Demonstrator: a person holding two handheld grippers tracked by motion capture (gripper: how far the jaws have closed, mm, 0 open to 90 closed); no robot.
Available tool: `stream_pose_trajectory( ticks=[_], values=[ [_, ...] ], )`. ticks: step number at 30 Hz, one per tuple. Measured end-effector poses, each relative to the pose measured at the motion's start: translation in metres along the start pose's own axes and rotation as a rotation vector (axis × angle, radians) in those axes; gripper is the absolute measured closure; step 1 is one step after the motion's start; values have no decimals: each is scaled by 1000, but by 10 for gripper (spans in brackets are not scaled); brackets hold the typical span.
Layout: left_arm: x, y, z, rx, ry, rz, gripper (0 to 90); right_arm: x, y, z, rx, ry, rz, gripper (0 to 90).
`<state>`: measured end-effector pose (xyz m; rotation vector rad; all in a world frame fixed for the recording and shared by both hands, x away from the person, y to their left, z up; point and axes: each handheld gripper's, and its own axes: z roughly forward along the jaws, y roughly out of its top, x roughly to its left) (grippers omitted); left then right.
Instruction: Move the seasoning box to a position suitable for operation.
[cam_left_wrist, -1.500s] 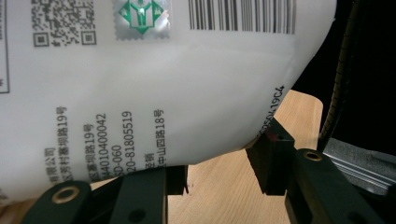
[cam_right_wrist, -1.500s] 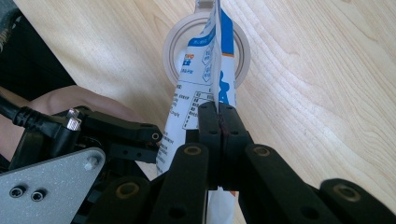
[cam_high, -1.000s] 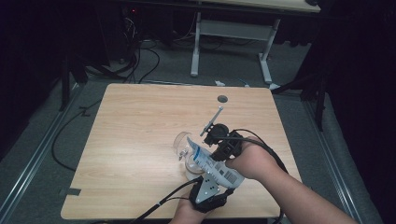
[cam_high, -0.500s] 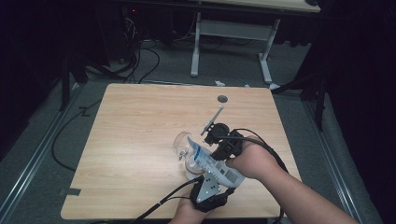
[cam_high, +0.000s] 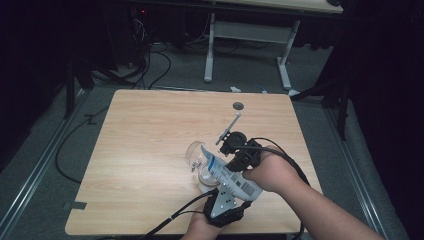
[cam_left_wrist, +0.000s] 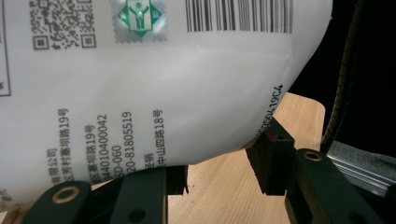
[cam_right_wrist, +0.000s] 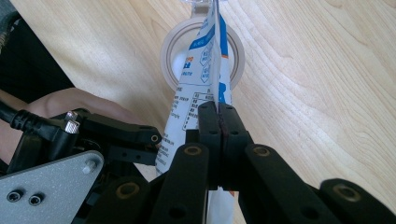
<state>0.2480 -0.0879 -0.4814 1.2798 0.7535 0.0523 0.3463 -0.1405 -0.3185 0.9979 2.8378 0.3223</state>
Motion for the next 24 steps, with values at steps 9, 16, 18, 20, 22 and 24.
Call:
stream_pose_trajectory(
  ticks=[9,16,18,20,22,24],
  values=[
    [0,1,1,-3,-1,-4,620,0,0,-1,1,1,2,900],
    [0,2,0,-2,0,-6,620,0,1,-1,-3,2,6,900],
    [0,2,-1,-2,0,-8,620,0,1,-1,-4,2,4,900],
    [0,2,-1,-2,2,-8,620,1,2,0,-5,3,5,900],
    [0,3,-1,-3,2,-7,619,1,2,-1,-1,-3,2,900],
    [0,3,-1,-7,3,-9,620,1,3,-1,0,-3,1,900]
  ],
)
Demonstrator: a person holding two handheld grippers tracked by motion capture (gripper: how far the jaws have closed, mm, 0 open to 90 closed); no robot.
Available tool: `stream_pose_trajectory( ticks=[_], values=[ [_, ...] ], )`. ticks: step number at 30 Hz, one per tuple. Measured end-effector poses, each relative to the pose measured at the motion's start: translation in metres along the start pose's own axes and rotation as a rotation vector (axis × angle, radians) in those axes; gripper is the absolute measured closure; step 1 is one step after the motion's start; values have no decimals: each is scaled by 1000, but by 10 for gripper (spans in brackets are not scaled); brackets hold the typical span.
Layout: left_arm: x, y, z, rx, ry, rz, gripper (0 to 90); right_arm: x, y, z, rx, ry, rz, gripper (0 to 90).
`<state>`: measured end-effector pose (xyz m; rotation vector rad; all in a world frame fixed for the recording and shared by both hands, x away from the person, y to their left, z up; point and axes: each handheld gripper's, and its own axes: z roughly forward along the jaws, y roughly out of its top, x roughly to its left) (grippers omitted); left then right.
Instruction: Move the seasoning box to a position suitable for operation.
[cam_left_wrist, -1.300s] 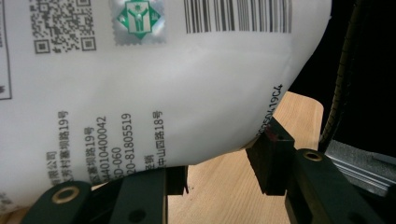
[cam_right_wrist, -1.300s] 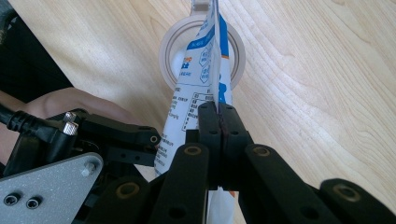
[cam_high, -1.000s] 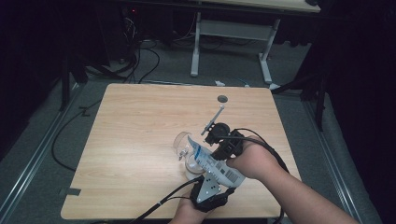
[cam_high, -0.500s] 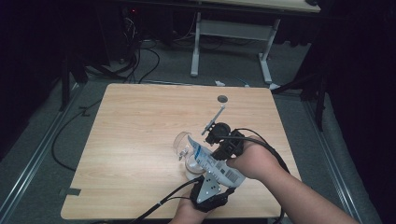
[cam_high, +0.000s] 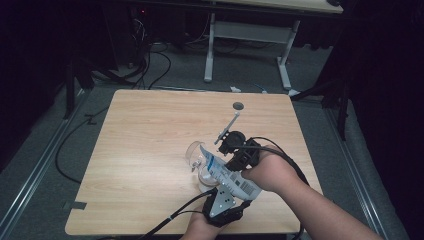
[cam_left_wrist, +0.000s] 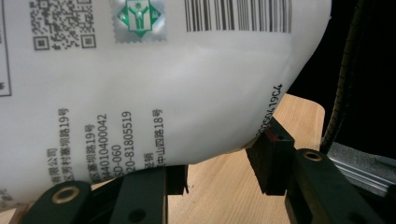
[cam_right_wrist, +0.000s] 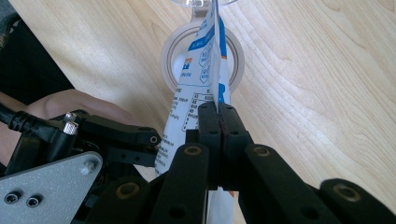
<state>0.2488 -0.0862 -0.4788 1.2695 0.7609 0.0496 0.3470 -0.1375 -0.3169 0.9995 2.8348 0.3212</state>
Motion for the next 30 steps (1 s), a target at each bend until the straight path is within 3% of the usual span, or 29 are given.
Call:
stream_pose_trajectory(
  ticks=[30],
  values=[
    [-1,2,1,-7,3,-9,619,0,2,-1,-1,-4,-8,900]
  ],
)
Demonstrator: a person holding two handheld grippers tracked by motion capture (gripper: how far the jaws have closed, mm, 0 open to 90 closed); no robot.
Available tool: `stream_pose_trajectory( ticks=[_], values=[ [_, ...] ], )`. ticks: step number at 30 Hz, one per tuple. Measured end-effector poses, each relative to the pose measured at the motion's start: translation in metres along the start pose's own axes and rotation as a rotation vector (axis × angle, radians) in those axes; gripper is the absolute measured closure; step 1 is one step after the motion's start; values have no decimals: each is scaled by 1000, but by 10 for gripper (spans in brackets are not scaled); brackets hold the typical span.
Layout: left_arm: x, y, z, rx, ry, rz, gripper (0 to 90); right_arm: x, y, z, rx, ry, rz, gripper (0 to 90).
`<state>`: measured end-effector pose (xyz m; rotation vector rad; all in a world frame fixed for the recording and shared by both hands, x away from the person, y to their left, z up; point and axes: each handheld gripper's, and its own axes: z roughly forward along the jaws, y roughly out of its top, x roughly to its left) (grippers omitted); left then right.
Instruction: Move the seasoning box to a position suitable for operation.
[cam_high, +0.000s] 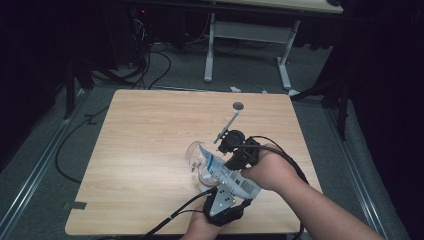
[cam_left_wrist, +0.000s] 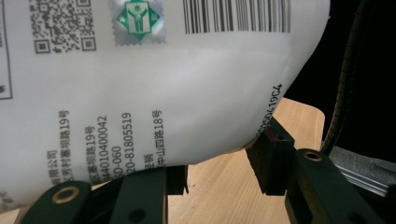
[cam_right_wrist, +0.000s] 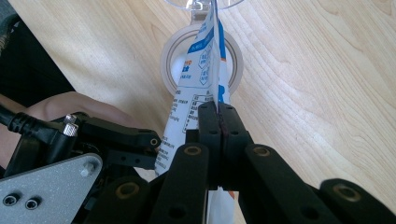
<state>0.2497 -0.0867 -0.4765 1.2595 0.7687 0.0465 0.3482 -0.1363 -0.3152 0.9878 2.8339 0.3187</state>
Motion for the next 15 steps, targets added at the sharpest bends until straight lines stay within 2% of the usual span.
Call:
stream_pose_trajectory(
  ticks=[15],
  values=[
    [0,-1,0,-1,2,-6,617,-1,0,3,2,2,-1,900]
  ],
)
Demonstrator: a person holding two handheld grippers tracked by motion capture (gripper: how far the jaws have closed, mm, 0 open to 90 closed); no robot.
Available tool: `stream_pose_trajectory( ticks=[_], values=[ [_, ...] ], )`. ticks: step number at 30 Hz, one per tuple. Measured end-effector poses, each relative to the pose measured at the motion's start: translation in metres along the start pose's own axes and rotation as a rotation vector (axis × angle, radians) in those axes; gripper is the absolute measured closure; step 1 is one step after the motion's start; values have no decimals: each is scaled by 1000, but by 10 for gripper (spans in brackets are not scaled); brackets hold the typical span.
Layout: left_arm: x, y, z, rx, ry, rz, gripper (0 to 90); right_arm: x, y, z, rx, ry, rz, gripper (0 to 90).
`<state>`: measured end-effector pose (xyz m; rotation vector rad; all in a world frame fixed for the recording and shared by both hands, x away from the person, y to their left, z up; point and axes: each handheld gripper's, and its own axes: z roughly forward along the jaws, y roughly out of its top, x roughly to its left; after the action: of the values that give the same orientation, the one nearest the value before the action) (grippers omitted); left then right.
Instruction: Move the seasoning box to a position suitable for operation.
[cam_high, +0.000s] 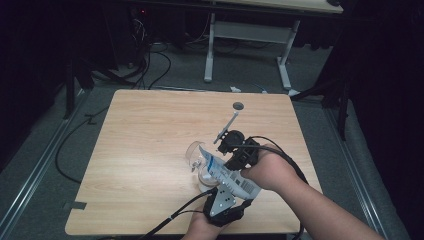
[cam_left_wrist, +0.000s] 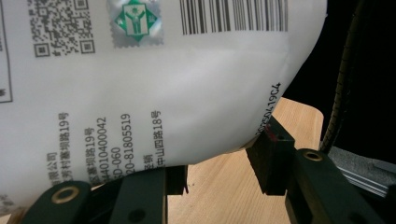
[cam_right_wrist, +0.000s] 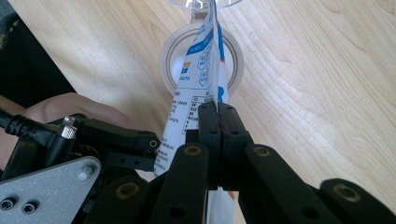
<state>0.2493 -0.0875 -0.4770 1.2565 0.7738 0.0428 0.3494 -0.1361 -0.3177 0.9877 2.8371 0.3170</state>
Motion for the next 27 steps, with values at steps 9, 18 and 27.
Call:
stream_pose_trajectory(
  ticks=[9,18,27],
  values=[
    [0,1,0,-1,-1,-1,616,1,1,0,-1,3,-3,900],
    [0,1,0,-2,2,3,617,1,2,0,0,1,-2,900],
    [-1,2,0,-5,0,-2,616,1,2,-1,1,0,-5,900]
  ],
)
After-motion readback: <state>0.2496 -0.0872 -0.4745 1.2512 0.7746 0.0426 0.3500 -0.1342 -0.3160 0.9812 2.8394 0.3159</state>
